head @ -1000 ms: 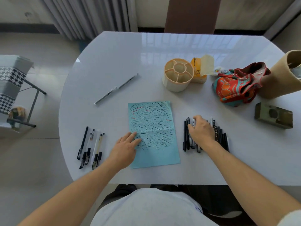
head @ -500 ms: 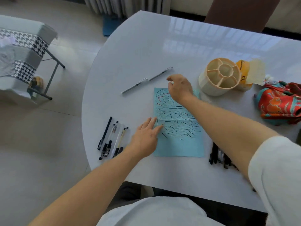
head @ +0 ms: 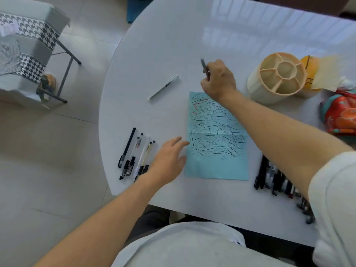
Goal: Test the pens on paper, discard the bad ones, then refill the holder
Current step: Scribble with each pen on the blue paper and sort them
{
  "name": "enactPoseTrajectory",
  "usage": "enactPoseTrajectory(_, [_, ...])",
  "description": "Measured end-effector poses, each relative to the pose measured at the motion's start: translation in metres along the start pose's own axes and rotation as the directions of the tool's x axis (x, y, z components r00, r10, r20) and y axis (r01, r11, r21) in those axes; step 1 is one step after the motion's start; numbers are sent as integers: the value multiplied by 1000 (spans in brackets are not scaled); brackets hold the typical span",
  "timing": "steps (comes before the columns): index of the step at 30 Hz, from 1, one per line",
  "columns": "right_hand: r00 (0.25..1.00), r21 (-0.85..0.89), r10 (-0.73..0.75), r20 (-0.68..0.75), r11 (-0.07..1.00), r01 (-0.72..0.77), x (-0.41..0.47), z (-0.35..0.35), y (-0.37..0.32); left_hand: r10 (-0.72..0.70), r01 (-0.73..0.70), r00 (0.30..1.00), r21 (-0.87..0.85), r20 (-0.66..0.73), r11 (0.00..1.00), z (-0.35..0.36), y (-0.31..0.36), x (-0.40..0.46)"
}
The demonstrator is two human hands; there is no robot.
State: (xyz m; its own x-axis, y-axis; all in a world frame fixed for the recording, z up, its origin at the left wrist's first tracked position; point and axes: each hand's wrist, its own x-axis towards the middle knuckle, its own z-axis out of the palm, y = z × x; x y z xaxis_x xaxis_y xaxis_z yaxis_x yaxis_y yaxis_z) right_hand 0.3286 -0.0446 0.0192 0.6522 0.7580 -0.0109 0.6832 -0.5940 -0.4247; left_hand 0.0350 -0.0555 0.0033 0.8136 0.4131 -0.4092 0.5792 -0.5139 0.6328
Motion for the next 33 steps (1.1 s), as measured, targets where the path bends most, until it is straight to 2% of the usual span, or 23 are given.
enactPoseTrajectory(2, [993,244,68,-99,969,-42,-37,-22,5,-11,-1,996,-132,-89,991,-3,9,7])
enactPoseTrajectory(3, [986,386,139,-95,918,-92,-61,-30,9,-22,2,994,-190,-103,982,-5,15,11])
enactPoseTrajectory(5, [961,678,264,79,692,-246,-113,-40,15,-22,8,999,-286,-48,958,-5,31,16])
enactPoseTrajectory(6, [944,764,273,183,565,-312,-140,-41,18,-6,9,1000,-323,8,947,-3,39,18])
enactPoseTrajectory(7, [927,800,269,263,476,-365,-166,-39,21,20,6,997,-343,72,939,0,46,18])
enactPoseTrajectory(9, [887,810,294,357,375,-450,-209,-32,26,75,-16,980,-306,183,952,8,59,16])
enactPoseTrajectory(13, [817,816,371,441,211,-537,-268,-20,39,93,-48,951,-155,295,987,27,68,2])
enactPoseTrajectory(15, [808,812,410,423,224,-539,-287,-19,43,96,-75,948,-79,303,994,35,68,-3])
enactPoseTrajectory(16, [792,819,475,382,223,-529,-292,-19,48,121,-133,955,30,271,991,38,67,-3])
enactPoseTrajectory(18, [680,859,677,283,136,-493,-297,-24,67,148,-194,969,240,198,951,42,60,-3])
enactPoseTrajectory(19, [618,871,750,235,121,-477,-297,-29,79,131,-175,977,283,169,943,43,53,-4])
enactPoseTrajectory(20, [599,863,777,195,154,-481,-297,-34,90,109,-149,983,298,146,943,43,47,-6])
enactPoseTrajectory(21, [621,838,765,171,219,-500,-297,-37,98,107,-142,986,300,129,943,43,42,-8])
enactPoseTrajectory(23, [708,787,684,172,337,-517,-297,-37,103,166,-186,982,284,94,941,45,37,-10])
enactPoseTrajectory(25, [770,774,612,182,394,-496,-294,-33,98,248,-255,967,263,62,931,50,40,-10])
enactPoseTrajectory(28, [812,730,568,135,498,-469,-285,-27,94,282,-303,953,290,112,908,58,47,-8])
enactPoseTrajectory(30, [838,668,533,119,582,-464,-282,-23,95,248,-290,955,318,166,903,61,47,-8])
enactPoseTrajectory(33, [870,547,481,103,703,-454,-281,-19,100,226,-274,958,335,175,902,63,44,-9])
